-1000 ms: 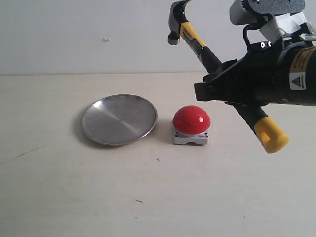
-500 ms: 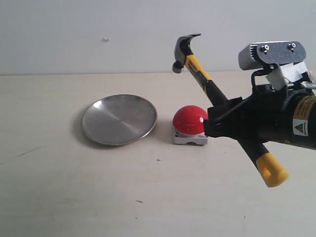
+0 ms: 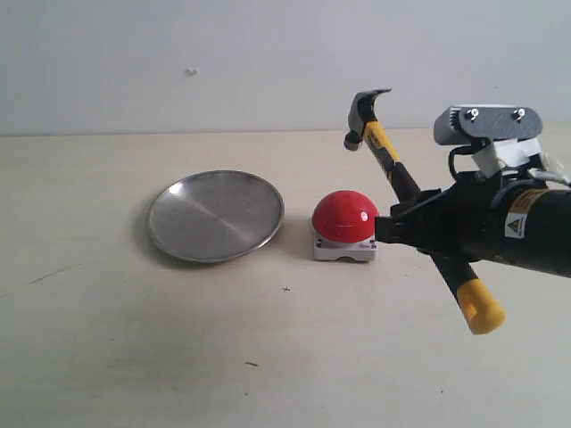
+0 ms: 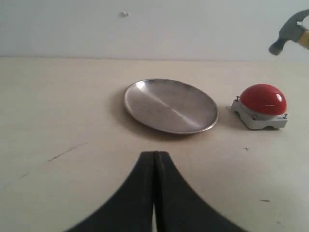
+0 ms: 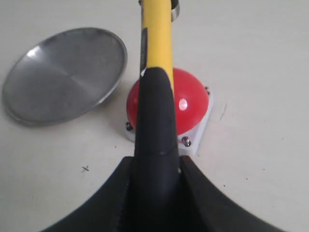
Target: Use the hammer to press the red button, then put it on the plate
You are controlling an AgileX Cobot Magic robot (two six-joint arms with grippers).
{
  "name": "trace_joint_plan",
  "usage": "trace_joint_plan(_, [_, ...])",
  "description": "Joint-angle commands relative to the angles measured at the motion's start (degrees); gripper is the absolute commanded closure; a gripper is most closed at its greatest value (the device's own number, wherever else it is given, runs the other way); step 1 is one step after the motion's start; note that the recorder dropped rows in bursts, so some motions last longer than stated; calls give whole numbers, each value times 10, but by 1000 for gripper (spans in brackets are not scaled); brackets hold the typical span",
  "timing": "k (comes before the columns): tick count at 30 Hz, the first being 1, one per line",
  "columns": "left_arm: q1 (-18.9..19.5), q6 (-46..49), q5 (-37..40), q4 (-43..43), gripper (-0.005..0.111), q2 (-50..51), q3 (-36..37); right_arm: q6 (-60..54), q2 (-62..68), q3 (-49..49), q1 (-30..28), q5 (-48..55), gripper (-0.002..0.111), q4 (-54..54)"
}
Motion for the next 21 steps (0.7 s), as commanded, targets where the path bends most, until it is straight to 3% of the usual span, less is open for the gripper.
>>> trace_joint_plan(1, [1,0,2,-1,107,-2,1,-6,34,-6,-2,-71,108,14])
trace_joint_plan(8, [1,0,2,-1,107,-2,1,-6,-13,-6,0,-47,108,14])
trace_joint_plan(14, [1,2,2,-1,107,-2,1,-12,-100,-6,0,50,108,11])
trace_joint_plan(21, [1,2,2,-1,107,-2,1,-24,-106,-6,0,85,108,11])
